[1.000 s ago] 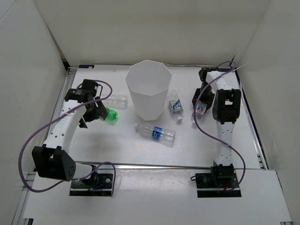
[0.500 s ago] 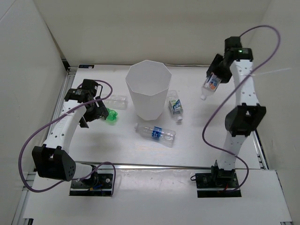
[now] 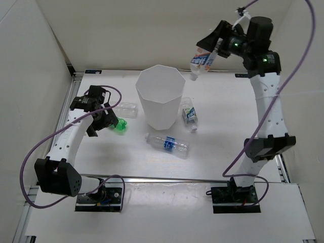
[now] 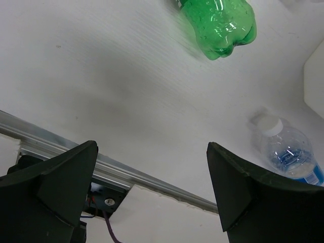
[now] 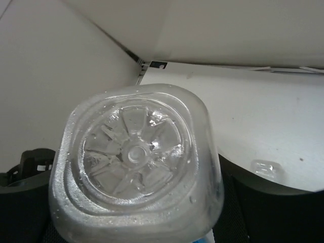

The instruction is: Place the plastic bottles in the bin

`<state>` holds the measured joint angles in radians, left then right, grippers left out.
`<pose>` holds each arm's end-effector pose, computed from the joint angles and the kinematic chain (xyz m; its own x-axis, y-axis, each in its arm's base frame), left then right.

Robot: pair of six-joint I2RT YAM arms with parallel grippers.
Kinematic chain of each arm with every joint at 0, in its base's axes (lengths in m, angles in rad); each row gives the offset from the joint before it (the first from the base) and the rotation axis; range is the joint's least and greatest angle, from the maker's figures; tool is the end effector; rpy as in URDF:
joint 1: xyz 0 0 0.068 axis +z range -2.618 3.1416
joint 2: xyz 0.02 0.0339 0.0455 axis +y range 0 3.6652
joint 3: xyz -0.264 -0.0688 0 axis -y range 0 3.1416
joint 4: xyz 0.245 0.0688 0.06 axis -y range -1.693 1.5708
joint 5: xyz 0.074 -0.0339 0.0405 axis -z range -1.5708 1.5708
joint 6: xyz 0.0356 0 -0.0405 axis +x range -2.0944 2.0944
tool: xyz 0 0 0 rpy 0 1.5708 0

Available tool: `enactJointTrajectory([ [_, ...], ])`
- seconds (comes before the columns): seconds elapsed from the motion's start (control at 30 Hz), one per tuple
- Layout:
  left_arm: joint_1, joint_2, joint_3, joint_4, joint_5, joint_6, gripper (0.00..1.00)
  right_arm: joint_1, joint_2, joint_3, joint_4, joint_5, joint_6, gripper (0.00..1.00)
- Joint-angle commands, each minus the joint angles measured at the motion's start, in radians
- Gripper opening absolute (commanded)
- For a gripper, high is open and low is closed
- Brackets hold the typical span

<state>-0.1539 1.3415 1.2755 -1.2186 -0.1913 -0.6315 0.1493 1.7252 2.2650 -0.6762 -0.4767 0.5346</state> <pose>0.2374 -0.0300 0.3098 -0.8227 -0.4589 -0.3355 -0.4810 0.8765 -0.0194 0.3383 0.0674 0.5374 -0.4121 0.3958 -0.8207 -0.4320 0.7082 0.5585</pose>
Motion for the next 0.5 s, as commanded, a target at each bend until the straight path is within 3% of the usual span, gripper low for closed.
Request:
enactJointTrajectory([
  [0.0, -0.004, -0.045, 0.005, 0.037, 0.009, -0.017, 1.00, 0.085, 0.105, 0.073, 0.093, -0.082, -0.067, 0.76],
  [0.27, -0.004, -0.036, 0.080, -0.018, -0.036, -0.017, 1.00, 0.251, 0.218, 0.120, 0.125, 0.013, -0.153, 0.76],
  [0.47, 0.005, -0.077, 0.071, -0.055, -0.068, -0.008, 1.00, 0.302, 0.264, 0.156, 0.125, 0.036, -0.197, 0.79],
])
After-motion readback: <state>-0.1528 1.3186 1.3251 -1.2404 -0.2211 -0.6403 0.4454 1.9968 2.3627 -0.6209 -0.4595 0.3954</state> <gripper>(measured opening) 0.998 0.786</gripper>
